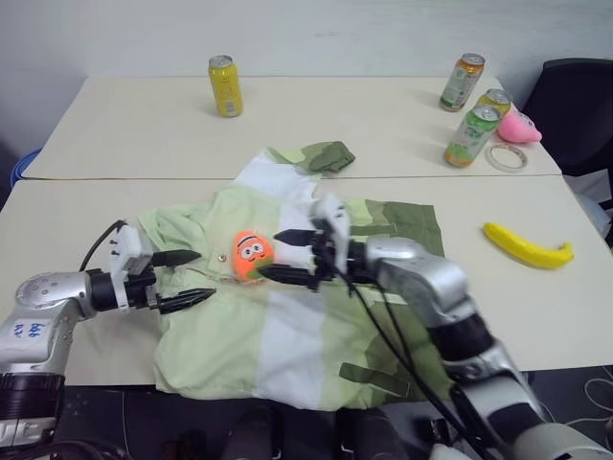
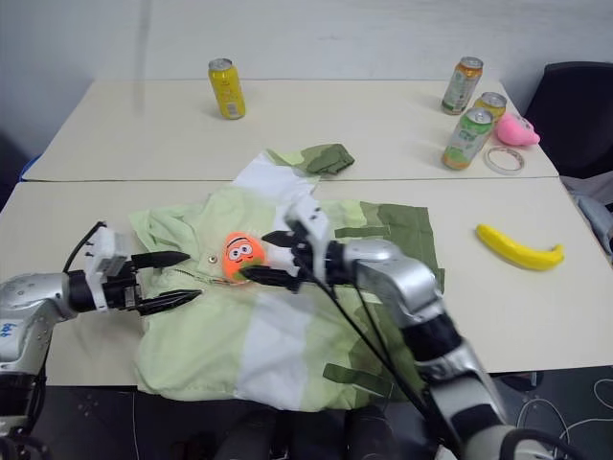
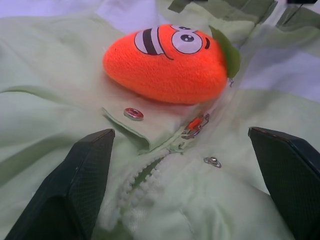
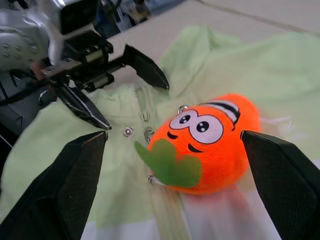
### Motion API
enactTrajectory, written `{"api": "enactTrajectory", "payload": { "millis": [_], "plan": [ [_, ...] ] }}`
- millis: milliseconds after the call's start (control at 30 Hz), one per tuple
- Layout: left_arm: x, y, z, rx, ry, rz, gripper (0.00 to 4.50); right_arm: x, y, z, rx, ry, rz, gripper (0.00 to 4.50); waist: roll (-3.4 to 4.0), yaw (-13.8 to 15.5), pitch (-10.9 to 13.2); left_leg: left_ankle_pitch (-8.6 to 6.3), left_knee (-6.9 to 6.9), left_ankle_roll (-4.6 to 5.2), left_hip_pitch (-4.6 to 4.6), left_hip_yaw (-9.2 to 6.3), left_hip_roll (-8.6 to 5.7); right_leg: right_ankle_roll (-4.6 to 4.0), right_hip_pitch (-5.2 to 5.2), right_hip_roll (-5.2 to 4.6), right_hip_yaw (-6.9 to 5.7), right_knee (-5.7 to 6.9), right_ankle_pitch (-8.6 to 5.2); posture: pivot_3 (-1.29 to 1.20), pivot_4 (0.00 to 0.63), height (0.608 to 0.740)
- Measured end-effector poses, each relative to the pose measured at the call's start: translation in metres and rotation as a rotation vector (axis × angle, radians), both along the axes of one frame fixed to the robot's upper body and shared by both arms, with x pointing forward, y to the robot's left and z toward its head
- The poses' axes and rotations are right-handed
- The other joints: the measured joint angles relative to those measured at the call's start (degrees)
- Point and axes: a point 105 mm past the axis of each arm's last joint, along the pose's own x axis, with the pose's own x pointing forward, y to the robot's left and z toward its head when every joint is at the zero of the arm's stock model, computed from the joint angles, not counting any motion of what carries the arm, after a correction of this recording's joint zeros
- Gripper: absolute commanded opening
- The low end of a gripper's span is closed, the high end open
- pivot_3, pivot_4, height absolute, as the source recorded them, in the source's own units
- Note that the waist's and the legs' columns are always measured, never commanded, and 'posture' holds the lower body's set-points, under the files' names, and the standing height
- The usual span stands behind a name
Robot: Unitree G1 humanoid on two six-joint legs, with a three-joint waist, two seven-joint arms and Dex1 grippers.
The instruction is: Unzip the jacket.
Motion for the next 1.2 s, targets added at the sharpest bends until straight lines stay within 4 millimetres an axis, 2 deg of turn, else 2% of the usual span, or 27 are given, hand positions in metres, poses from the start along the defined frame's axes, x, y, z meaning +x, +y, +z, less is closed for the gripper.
{"api": "enactTrajectory", "payload": {
  "millis": [33, 133, 200, 367, 500, 567, 667, 700, 733, 767, 800, 833, 867, 1000, 1100, 1200],
  "plan": [
    [0.002, 0.000, -0.001, 0.004, -0.006, 0.002, 4.50, 0.005, 0.006, -0.007, -0.027, 0.008, -0.018, 4.46, 0.00, -0.1, 0.0, 0.02, 0.01, 0.02, 0.00, 0.02, 0.00, 0.02, 0.00, 0.00, -0.03, 0.00, 0.01, 0.00, 0.150, 0.740],
    [0.005, 0.000, -0.007, 0.005, -0.003, 0.010, 4.50, 0.022, 0.013, -0.017, -0.076, -0.005, -0.069, 3.86, 0.00, 0.0, 0.0, 0.03, 0.02, 0.03, 0.02, 0.01, 0.01, 0.03, 0.00, -0.01, -0.05, 0.07, 0.01, 0.00, 0.150, 0.740],
    [0.005, -0.002, -0.013, 0.021, 0.015, 0.005, 4.50, 0.024, 0.016, -0.018, -0.073, -0.008, -0.061, 3.20, 0.00, -0.2, 0.0, 0.03, 0.00, 0.02, 0.03, 0.00, 0.04, 0.03, -0.01, -0.01, 0.02, 0.07, 0.01, 0.00, 0.150, 0.740],
    [0.006, -0.004, -0.024, 0.086, 0.033, -0.004, 4.50, 0.014, 0.026, -0.015, -0.020, -0.005, 0.007, 1.48, 0.00, -0.9, 0.0, 0.04, -0.04, -0.02, 0.03, -0.04, 0.07, 0.03, -0.03, 0.00, 0.06, 0.09, 0.01, 0.00, 0.150, 0.740],
    [0.010, -0.006, -0.030, 0.102, 0.041, 0.029, 4.50, 0.012, 0.010, -0.019, -0.008, -0.072, 0.009, 0.41, 0.00, -1.0, 0.0, 0.04, -0.03, -0.02, 0.02, -0.08, 0.04, 0.03, 0.00, -0.03, 0.09, 0.10, 0.01, 0.00, 0.150, 0.740],
    [0.012, -0.007, -0.031, 0.106, 0.040, 0.043, 4.50, 0.014, -0.013, -0.015, 0.001, -0.126, -0.030, 0.06, 0.00, -0.7, 0.0, 0.04, 0.01, -0.01, 0.06, -0.09, 0.02, 0.03, 0.06, -0.11, 0.12, 0.10, 0.01, 0.00, 0.150, 0.740],
    [0.013, -0.006, -0.035, 0.113, 0.055, 0.064, 4.50, 0.018, -0.049, -0.003, 0.045, -0.183, -0.117, 0.06, 0.00, -0.5, 0.0, 0.04, 0.00, -0.01, 0.14, -0.10, 0.04, 0.03, 0.10, -0.15, 0.14, 0.11, 0.01, 0.00, 0.150, 0.740],
    [0.013, -0.007, -0.036, 0.117, 0.055, 0.071, 4.50, 0.019, -0.074, 0.002, 0.050, -0.212, -0.177, 0.06, 0.01, -0.1, 0.0, 0.04, -0.02, -0.03, 0.18, -0.10, 0.06, 0.03, 0.14, -0.18, 0.15, 0.09, 0.01, 0.00, 0.150, 0.740],
    [0.013, -0.006, -0.036, 0.117, 0.056, 0.076, 4.50, 0.020, -0.087, 0.004, 0.048, -0.224, -0.213, 0.06, 0.01, 0.0, 0.0, 0.03, -0.03, -0.03, 0.22, -0.08, 0.07, 0.03, 0.17, -0.18, 0.17, 0.08, 0.01, 0.00, 0.150, 0.740],
    [0.013, -0.005, -0.037, 0.118, 0.057, 0.084, 4.50, 0.021, -0.116, 0.007, 0.042, -0.243, -0.289, 0.06, 0.02, 0.2, 0.0, 0.03, -0.05, -0.04, 0.30, -0.07, 0.09, 0.03, 0.25, -0.19, 0.17, 0.02, 0.01, 0.00, 0.150, 0.740],
    [0.012, -0.005, -0.038, 0.118, 0.059, 0.090, 4.50, 0.020, -0.129, 0.008, 0.039, -0.251, -0.321, 0.06, 0.03, 0.2, 0.0, 0.03, -0.07, -0.05, 0.38, -0.05, 0.12, 0.03, 0.31, -0.20, 0.19, 0.00, 0.01, 0.00, 0.150, 0.740],
    [0.012, -0.005, -0.040, 0.122, 0.062, 0.095, 4.50, 0.013, -0.156, 0.008, 0.021, -0.266, -0.376, 0.06, 0.17, 0.4, -0.1, 0.01, -0.11, -0.07, 0.44, -0.06, 0.15, 0.03, 0.40, -0.19, 0.19, -0.08, 0.01, 0.00, 0.150, 0.740],
    [0.010, -0.004, -0.043, 0.122, 0.072, 0.101, 4.50, 0.012, -0.172, 0.006, 0.002, -0.265, -0.416, 0.06, 0.23, 0.3, -0.1, 0.00, -0.14, -0.09, 0.58, -0.03, 0.16, 0.03, 0.49, -0.18, 0.22, -0.10, 0.01, 0.00, 0.150, 0.740],
    [0.009, -0.002, -0.049, 0.131, 0.086, 0.126, 4.50, -0.010, -0.257, -0.008, -0.175, -0.261, -0.593, 0.06, 0.51, 0.3, -0.3, -0.06, -0.73, -0.12, 1.53, 0.25, 0.18, 0.04, 1.21, -0.17, 0.35, -0.78, 0.00, 0.00, 0.150, 0.740],
    [0.009, 0.001, -0.054, 0.144, 0.097, 0.140, 4.50, -0.020, -0.303, -0.010, -0.255, -0.272, -0.711, 0.06, 0.79, 0.1, -0.5, -0.04, -1.09, -0.20, 2.03, 0.48, 0.25, 0.05, 1.49, -0.10, 0.47, -0.98, 0.00, 0.00, 0.150, 0.740],
    [0.008, 0.000, -0.058, 0.170, 0.085, 0.130, 4.50, -0.034, -0.349, -0.020, -0.340, -0.245, -0.830, 0.06, 1.11, 0.3, -0.7, -0.12, -1.15, -0.31, 2.34, 0.47, 0.33, 0.03, 1.81, -0.04, 0.49, -1.08, -0.03, 0.00, 0.150, 0.740]
  ]
}}
